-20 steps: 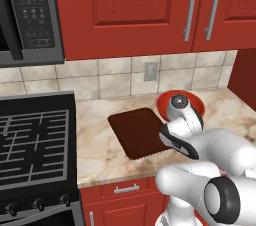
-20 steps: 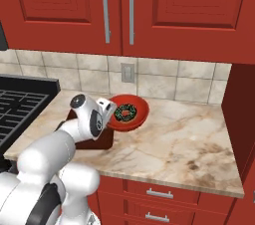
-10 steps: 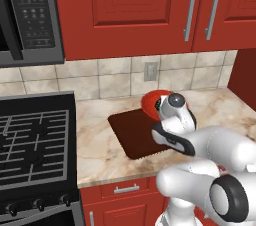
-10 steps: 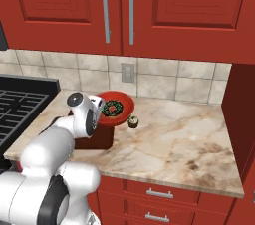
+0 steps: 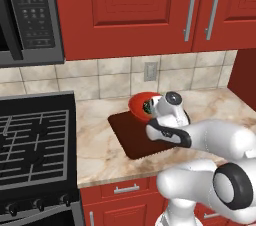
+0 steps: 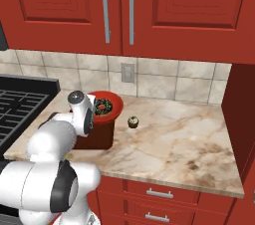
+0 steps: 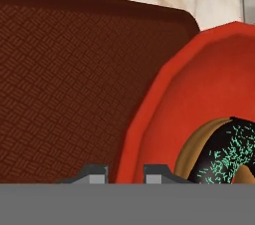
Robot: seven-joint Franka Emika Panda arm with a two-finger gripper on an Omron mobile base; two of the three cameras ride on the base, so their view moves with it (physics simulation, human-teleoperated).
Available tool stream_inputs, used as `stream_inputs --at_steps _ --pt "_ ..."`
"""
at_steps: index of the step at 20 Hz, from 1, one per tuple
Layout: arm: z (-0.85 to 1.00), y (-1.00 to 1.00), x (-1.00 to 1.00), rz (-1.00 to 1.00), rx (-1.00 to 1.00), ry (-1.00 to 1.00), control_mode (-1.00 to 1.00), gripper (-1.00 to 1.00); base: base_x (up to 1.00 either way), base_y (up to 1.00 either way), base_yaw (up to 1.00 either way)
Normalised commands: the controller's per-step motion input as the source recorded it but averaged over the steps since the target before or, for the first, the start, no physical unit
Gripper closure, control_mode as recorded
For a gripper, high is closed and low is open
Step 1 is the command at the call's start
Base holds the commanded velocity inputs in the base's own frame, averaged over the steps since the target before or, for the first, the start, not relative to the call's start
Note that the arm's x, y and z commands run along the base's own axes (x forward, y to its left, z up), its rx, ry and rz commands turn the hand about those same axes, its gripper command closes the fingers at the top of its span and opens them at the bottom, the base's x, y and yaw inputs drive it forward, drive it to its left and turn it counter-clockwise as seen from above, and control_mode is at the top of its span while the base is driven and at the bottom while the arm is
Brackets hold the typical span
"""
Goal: Place the bowl with donut and the cupcake onto the tray.
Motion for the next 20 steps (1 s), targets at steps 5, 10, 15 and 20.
stream_inputs --at_steps 5,10,15,20 --pt "-0.06 0.23 0.17 0.18 0.00 0.01 -1.00 1.00 0.00 0.00 0.00" --pt "-0.15 0.21 0.12 0.18 0.00 0.01 -1.00 1.00 0.00 0.00 0.00" --pt "-0.22 0.03 0.12 0.13 0.00 0.00 -1.00 1.00 0.00 0.00 0.00" --pt "-0.21 0.00 0.16 0.08 0.00 0.02 -1.00 1.00 0.00 0.00 0.00"
